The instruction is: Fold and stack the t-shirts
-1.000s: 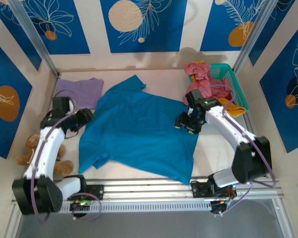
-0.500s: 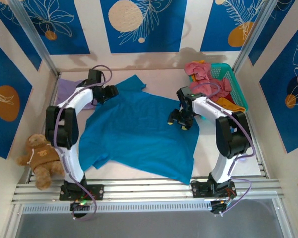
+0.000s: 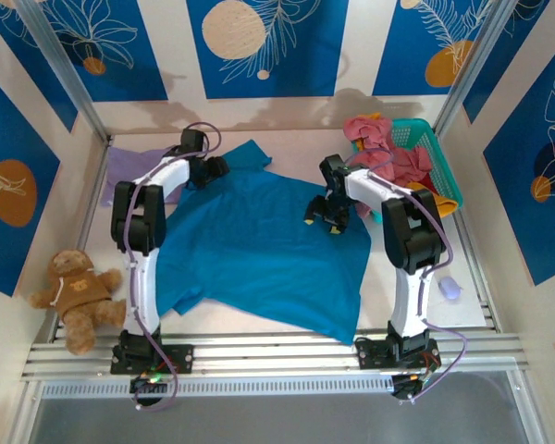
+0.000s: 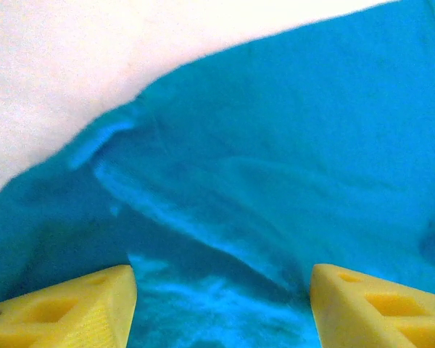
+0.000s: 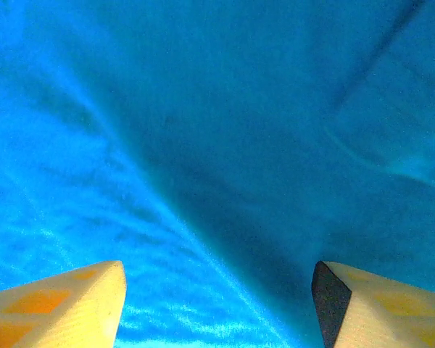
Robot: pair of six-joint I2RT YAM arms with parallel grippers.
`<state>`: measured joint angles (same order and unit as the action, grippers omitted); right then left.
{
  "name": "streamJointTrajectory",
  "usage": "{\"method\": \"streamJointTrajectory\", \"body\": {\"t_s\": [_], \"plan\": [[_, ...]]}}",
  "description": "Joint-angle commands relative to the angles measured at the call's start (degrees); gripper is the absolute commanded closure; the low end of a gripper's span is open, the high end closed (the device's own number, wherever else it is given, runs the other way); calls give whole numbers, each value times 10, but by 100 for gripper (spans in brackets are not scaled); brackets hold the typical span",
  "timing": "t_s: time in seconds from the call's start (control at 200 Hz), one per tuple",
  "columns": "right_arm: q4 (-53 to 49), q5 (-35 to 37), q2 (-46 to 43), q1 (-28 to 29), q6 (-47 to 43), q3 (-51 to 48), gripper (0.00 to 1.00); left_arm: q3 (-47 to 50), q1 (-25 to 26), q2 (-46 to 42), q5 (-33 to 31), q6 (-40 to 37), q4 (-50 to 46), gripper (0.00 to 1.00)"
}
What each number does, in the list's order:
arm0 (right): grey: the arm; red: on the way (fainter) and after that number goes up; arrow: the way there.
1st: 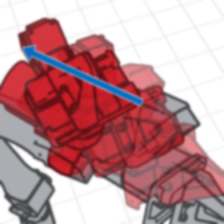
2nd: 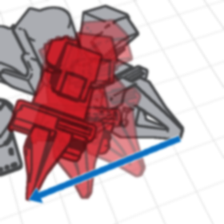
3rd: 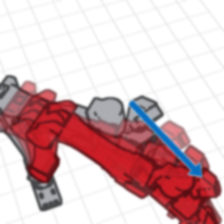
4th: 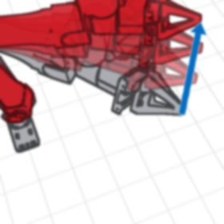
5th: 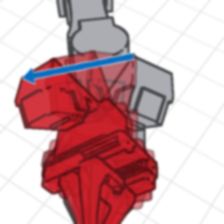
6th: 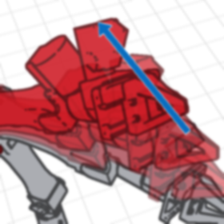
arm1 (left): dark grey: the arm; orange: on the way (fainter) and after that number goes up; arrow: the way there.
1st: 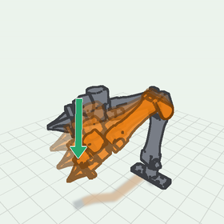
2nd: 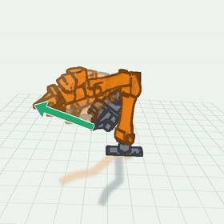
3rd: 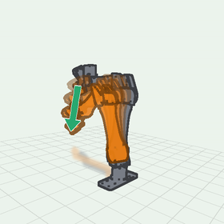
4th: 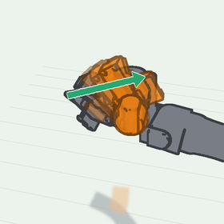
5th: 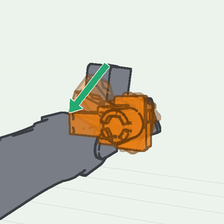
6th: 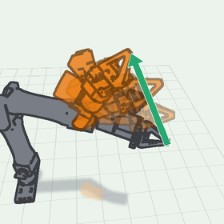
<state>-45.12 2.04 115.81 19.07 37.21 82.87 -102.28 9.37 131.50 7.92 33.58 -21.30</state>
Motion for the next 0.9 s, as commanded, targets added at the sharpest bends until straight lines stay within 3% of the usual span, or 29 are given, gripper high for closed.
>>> {"method": "streamJointTrajectory", "body": {"t_s": [0.0, 0.17, 0.305, 0.525, 0.75, 0.895], "plan": [[-31, 7, 31, 4, -15, 44, 30, -39, -8, 22, -31, 15, -34, 35], [-58, 6, 87, 3, -27, 109, 30, -55, -21, 31, -60, 25, -64, 34], [-83, 7, 126, -4, -42, 164, 30, -52, -47, 40, -25, 57, -55, 33], [-134, 24, 178, -27, -76, 270, 30, -59, -45, 16, -21, 46, -54, 33], [-154, 32, 151, -31, -116, 310, 30, -36, -37, -57, -28, 26, -53, 33], [-158, 22, 60, -1, -106, 252, 30, 23, -35, -150, -26, -9, -68, 33]]}}
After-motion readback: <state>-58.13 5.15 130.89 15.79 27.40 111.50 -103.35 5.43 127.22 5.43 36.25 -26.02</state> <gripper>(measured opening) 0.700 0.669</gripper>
